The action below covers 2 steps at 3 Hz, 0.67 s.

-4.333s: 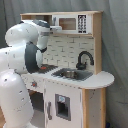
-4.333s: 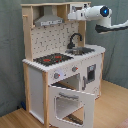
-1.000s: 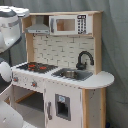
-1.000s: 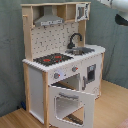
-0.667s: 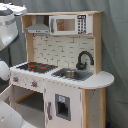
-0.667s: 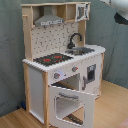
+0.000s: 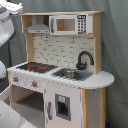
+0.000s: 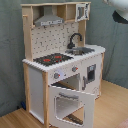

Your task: Play with the kitchen

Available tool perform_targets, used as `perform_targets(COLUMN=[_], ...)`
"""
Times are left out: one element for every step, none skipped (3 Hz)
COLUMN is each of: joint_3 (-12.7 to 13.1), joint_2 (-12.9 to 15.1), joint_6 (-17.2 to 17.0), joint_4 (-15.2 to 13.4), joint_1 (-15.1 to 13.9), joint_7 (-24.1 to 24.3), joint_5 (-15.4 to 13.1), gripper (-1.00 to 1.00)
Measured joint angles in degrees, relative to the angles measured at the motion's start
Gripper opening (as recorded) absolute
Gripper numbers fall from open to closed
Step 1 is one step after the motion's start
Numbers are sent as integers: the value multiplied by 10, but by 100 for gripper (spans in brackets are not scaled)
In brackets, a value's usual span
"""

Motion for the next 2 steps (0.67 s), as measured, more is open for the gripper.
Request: perform_targets(joint_3=[37, 64], joint_2=[-2, -4], joint_6=[-26, -51], joint_4=[23, 35], joint_1=[-34, -56], joint_7=[54, 94], joint_5=[-19, -36], gripper=[100, 100])
